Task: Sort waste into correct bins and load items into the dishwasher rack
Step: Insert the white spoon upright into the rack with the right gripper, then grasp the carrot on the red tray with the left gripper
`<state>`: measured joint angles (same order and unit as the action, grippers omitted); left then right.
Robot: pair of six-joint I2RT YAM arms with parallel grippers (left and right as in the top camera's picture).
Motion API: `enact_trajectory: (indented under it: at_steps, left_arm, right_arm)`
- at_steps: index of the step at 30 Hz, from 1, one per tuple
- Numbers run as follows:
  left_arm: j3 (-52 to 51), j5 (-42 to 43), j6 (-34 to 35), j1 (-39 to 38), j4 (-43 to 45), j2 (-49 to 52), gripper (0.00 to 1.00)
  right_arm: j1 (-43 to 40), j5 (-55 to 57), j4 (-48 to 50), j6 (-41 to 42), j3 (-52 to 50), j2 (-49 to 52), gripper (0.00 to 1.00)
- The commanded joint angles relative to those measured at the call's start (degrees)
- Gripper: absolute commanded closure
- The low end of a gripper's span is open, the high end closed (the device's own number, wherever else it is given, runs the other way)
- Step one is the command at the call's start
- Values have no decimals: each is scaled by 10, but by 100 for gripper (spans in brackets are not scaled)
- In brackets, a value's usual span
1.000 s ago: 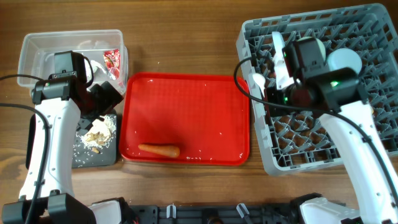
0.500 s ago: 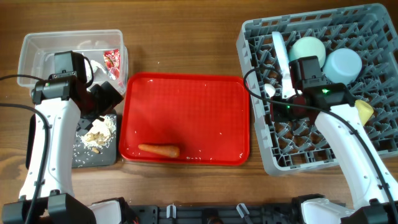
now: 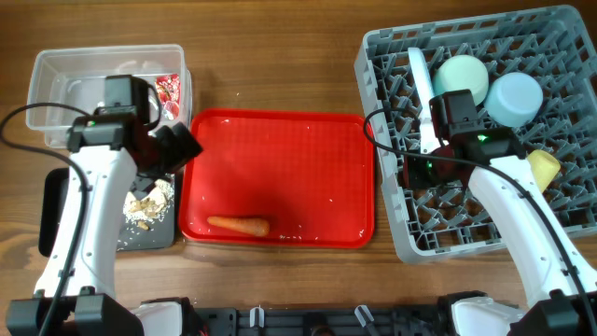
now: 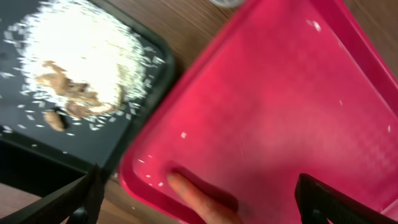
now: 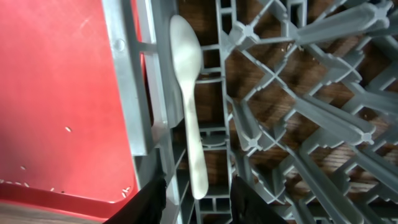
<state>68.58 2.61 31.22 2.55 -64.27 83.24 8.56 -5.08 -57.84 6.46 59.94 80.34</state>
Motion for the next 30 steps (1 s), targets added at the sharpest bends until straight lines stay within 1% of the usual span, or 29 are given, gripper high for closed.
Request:
enact_trajectory:
  at_steps: [1, 2, 3, 4, 5, 6, 7, 8, 10, 12, 14, 17, 19, 23, 25, 27, 30]
  left_arm:
    - [0, 14, 28, -55, -16, -9, 0]
    - [0, 14, 40, -67, -23, -9, 0]
    - [0, 14, 65, -81, -36, -9, 0]
    - [-1, 16, 103, -95, -51, -9, 0]
    - [-3, 21, 127, -105, -56, -9, 0]
    - [-8, 26, 147, -115, -58, -9, 0]
    - [-17, 29, 175, -127, -58, -9, 0]
    - [-30, 29, 206, -136, -55, -9, 0]
    - [-66, 29, 256, -151, -31, -9, 0]
    - [-113, 32, 299, -163, 14, -9, 0]
    - [-168, 40, 325, -172, 77, -9, 0]
    - [-221, 40, 325, -174, 159, -9, 0]
    - [-247, 40, 325, -174, 197, -9, 0]
    - [-265, 46, 325, -178, 217, 2, 0]
    - [-266, 66, 325, -185, 247, 26, 0]
    - [-266, 79, 328, -195, 257, 45, 0]
    - [-266, 83, 362, -216, 262, 78, 0]
  right_arm:
    - [-2, -27, -5, 11, 45, -38, 62]
    - [-3, -27, -7, 12, 50, -45, 57]
    - [-10, -35, -11, 16, 59, -63, 49]
    - [-19, -50, -13, 16, 63, -78, 43]
    - [-29, -61, -13, 16, 64, -90, 36]
    - [-43, -69, -13, 17, 64, -101, 25]
    - [-61, -71, -13, 17, 64, -112, 16]
    - [-84, -69, -15, 17, 64, -119, 13]
    - [-132, -66, -19, 17, 64, -120, 11]
    - [-183, -67, -25, 17, 61, -111, 11]
    - [-203, -77, -31, 17, 61, -96, 11]
    - [-203, -86, -33, 16, 61, -87, 11]
    - [-203, -86, -32, 16, 61, -86, 11]
    - [-203, -87, -33, 17, 61, -87, 11]
    - [-203, -103, -33, 12, 61, -87, 11]
    - [-203, -103, -33, 12, 61, -87, 11]
    - [-203, -103, -33, 12, 61, -87, 11]
